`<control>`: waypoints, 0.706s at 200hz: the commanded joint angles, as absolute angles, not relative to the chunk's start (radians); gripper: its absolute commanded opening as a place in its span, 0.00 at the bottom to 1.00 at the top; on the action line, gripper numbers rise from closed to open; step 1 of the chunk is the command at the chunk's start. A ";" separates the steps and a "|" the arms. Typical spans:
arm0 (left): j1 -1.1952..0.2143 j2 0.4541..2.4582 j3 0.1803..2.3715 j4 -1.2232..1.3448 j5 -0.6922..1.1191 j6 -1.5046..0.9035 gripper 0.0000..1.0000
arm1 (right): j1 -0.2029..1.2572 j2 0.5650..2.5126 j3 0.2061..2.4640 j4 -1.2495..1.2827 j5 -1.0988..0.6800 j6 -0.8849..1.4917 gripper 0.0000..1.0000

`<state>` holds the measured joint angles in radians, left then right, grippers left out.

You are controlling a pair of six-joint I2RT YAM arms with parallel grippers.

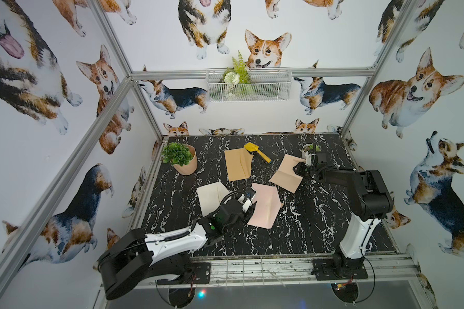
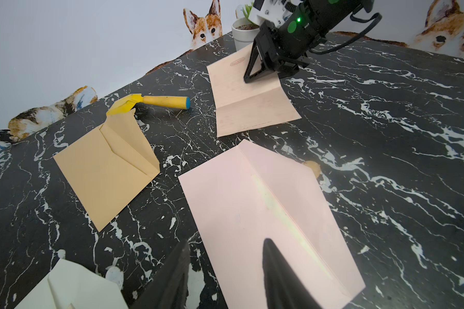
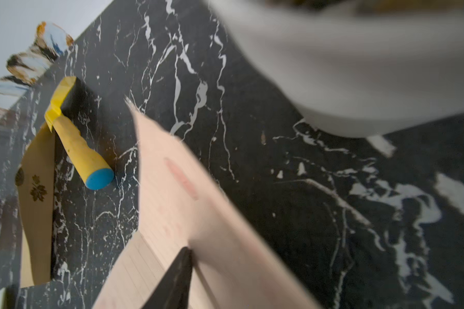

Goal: Take the letter paper out of the envelope
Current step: Place the letter paper at the center of the board.

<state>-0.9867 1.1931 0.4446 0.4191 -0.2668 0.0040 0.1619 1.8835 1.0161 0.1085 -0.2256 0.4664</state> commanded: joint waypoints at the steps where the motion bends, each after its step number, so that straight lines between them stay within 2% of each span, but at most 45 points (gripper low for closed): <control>1: -0.983 1.190 0.446 0.447 -0.259 0.009 0.47 | 0.197 1.800 0.959 0.087 -0.138 0.457 0.53; 47: -0.984 1.181 0.449 0.439 -0.247 0.003 0.47 | 0.215 1.699 0.939 -0.028 -0.023 0.442 0.59; 103: -0.984 1.155 0.445 0.419 -0.264 0.009 0.49 | 0.219 1.627 0.890 -0.054 0.032 0.451 0.59; 133: -0.983 1.159 0.449 0.417 -0.258 0.005 0.49 | 0.289 1.471 0.802 -0.033 0.137 0.450 0.48; 141: -0.984 1.162 0.452 0.416 -0.253 0.002 0.49 | 0.329 1.432 0.788 -0.028 0.141 0.439 0.41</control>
<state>-0.9867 1.1587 0.4446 0.4038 -0.2607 0.0036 0.2512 1.5330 0.8303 -0.0391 0.0563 0.4484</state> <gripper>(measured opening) 0.490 0.504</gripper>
